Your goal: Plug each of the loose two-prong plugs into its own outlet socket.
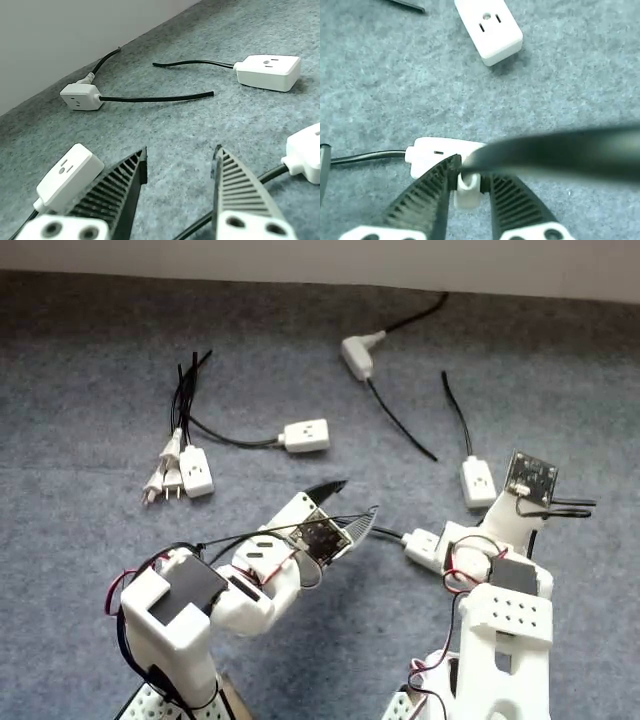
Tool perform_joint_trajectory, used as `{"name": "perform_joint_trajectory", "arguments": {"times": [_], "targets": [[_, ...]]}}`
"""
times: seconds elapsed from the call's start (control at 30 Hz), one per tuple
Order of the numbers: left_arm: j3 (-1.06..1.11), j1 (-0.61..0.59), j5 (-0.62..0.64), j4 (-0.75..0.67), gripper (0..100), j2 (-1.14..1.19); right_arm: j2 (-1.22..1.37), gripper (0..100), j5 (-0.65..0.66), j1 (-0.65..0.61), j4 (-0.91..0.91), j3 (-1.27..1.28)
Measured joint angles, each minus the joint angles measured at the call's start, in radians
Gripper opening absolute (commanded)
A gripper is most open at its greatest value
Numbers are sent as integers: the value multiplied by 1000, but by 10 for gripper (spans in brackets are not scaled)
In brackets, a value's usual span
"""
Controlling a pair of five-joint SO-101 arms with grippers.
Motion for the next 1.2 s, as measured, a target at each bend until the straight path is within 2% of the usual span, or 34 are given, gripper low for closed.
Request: {"name": "perform_joint_trajectory", "arguments": {"times": [0.43, 0.77, 1.0, 1.2], "targets": [[0, 0, 0, 0, 213, 0, -2, 5, 6, 2, -112, 38], [0, 0, 0, 0, 213, 0, -2, 5, 14, -3, -114, 37], [0, 0, 0, 0, 213, 0, -2, 5, 14, -12, -25, -48], [0, 0, 0, 0, 213, 0, -2, 5, 14, -12, -132, -21]]}}
